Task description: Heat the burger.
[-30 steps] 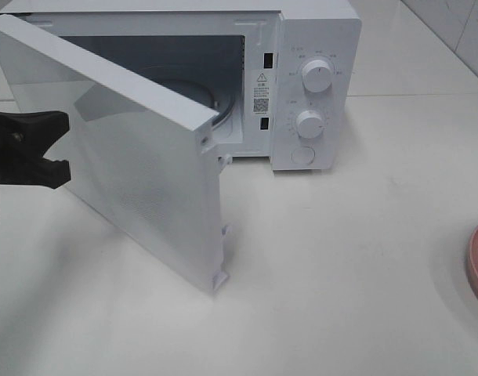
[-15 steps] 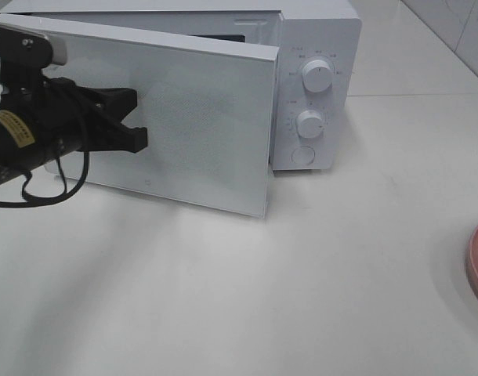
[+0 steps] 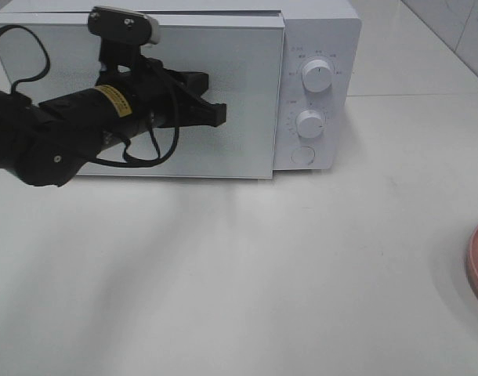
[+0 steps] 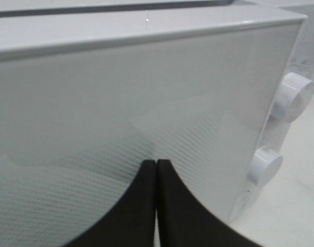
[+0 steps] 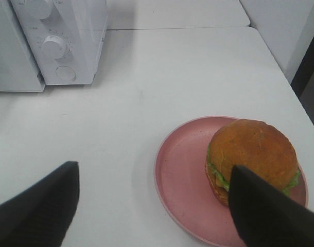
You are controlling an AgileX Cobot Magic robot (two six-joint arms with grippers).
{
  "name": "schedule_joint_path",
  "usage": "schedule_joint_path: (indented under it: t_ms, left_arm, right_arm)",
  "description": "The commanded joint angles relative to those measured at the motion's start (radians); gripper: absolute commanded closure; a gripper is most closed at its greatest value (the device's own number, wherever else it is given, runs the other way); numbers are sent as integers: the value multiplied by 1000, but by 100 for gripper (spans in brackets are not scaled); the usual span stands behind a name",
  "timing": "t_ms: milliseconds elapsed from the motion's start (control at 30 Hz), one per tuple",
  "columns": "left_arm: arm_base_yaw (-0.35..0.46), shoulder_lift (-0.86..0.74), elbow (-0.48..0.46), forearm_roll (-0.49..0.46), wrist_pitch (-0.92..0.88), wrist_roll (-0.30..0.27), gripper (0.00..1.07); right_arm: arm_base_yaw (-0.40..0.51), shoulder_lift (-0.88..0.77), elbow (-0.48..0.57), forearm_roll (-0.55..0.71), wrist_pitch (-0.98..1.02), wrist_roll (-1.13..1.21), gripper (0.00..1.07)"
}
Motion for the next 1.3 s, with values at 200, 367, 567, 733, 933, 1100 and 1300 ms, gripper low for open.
schedule_joint_path:
  t_ms: [200, 367, 567, 733, 933, 1100, 1300]
  left_arm:
    - [-17, 77, -140, -61, 50, 11, 107]
    - [-17, 122, -218, -176, 58, 105, 107]
    - [-17, 120, -234, -196, 71, 114, 107]
    - [-48, 47, -171, -167, 213, 114, 107]
    - [-116, -85, -50, -171, 383, 114, 102]
    - [-151, -157, 4, -171, 575, 114, 54]
    - [-157, -245, 14, -178, 942, 107, 9]
  right_arm:
    - [-8, -26, 2, -3, -10, 10, 31]
    - [-8, -26, 2, -3, -10, 10, 31]
    - [-8, -26, 2, -3, -10, 10, 31]
    - [-8, -26, 2, -3, -10, 11, 31]
    - [-8, -26, 2, -3, -10, 11, 31]
    - [-8, -26, 2, -3, -10, 11, 31]
    - [-8, -26, 2, -3, -10, 11, 31]
